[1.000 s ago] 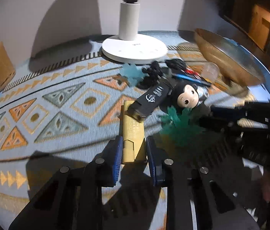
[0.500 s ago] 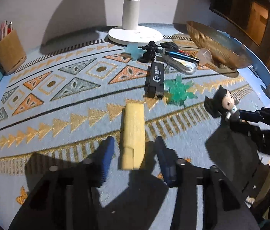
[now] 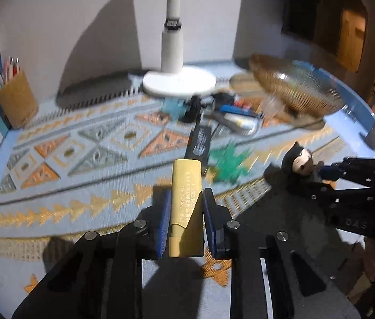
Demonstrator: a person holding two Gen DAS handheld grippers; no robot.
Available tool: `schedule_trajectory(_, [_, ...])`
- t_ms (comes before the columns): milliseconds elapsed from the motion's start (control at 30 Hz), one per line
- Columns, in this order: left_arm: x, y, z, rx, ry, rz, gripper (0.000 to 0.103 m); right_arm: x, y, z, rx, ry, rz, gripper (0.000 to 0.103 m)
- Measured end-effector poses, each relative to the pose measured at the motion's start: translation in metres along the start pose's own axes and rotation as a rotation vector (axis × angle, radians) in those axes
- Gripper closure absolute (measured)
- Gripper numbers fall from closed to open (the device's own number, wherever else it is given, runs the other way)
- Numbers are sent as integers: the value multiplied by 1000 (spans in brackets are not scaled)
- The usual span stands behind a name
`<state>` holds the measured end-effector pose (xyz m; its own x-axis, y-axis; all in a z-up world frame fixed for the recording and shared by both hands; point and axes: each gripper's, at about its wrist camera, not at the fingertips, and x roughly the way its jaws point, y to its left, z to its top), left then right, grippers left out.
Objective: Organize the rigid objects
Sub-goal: 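Grasp the cream lighter with the left tool while the right tool grasps the monkey figure, then carry the cream lighter and monkey figure over the amber bowl and open both tools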
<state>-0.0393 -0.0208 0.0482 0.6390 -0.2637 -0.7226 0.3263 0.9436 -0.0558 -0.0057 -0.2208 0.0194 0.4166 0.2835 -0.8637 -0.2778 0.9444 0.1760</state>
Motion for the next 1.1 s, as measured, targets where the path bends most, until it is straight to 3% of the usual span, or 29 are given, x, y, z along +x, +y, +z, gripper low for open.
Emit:
schedule_trajectory(233, [-28, -32, 48, 20, -137, -93, 83, -54, -54, 20, 136, -103, -8, 65])
schedule_trajectory(400, [-41, -67, 102, 0, -297, -267, 82, -98, -120, 46, 240, -206, -145, 65])
schedule_trajectory(567, [-29, -116, 163, 32, -347, -316, 82, -133, -198, 74, 420, -275, -234, 65])
schedule_trajectory(633, [-14, -134, 185, 33, -331, -348, 82, -145, -217, 88, 436, -315, -248, 65])
schedule_trajectory(700, [9, -150, 199, 46, -315, -317, 82, -151, -233, 98, 463, -335, -250, 65])
schedule_trajectory(767, [50, -162, 207, 32, -218, -307, 82, -146, -242, 104, 460, -334, -253, 65])
schedule_trajectory(900, [126, -172, 206, -21, -18, -291, 82, -112, -264, 112, 468, -267, -258, 65])
schedule_trajectory(1000, [154, -173, 198, -68, 61, -303, 82, -80, -276, 117, 453, -164, -315, 65])
schedule_trajectory(1100, [163, -178, 193, -52, 64, -275, 82, -57, -282, 114, 444, -96, -315, 65])
